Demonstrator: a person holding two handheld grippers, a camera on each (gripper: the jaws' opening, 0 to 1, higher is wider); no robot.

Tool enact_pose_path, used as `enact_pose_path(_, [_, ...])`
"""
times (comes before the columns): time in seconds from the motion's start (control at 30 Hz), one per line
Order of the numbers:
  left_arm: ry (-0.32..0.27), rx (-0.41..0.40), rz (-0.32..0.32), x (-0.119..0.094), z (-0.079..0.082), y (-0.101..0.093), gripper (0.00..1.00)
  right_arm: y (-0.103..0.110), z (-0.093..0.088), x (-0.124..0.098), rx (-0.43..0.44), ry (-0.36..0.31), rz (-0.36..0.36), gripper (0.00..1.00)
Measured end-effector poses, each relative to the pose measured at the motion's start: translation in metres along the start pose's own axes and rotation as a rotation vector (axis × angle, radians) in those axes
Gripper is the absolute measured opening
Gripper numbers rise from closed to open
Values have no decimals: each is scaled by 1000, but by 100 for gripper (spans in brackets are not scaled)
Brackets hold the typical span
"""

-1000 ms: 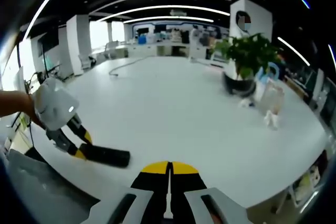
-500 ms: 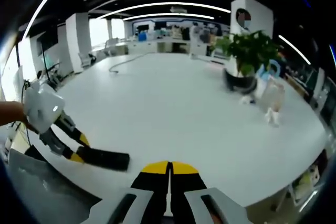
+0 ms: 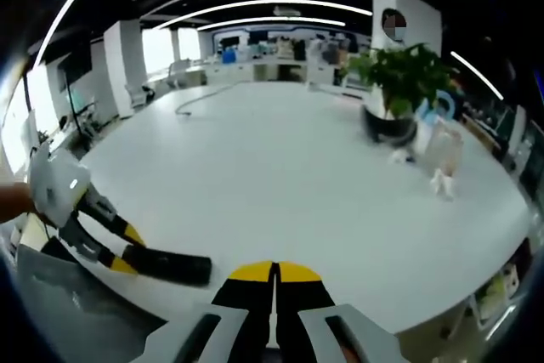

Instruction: Press the specified remote control buttons in sequence, fully releasing each button before pressing the next.

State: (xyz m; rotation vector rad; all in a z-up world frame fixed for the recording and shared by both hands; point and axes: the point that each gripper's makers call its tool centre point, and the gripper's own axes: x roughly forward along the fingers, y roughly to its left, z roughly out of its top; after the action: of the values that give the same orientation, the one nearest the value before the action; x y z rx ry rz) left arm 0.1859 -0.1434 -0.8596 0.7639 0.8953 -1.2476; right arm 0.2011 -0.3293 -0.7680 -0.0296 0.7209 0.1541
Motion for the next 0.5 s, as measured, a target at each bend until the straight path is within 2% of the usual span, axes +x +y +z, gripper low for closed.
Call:
enact_pose_path(0.1, [-9,5,-1,1,2,-5,23,1,1,0,10,-2,10,0])
enact_pose_path(0.3, [-46,-7,1,2,4,-14,24,15,11,4,39,17,107,0])
enact_pose_path(0.37, [-69,-17,-2,2,5,-17,24,26,18,9,58,32,162,0])
enact_pose_path(0.5, [-109,-25,7,2,5,-17,24,36,23,24,49,66,198,0])
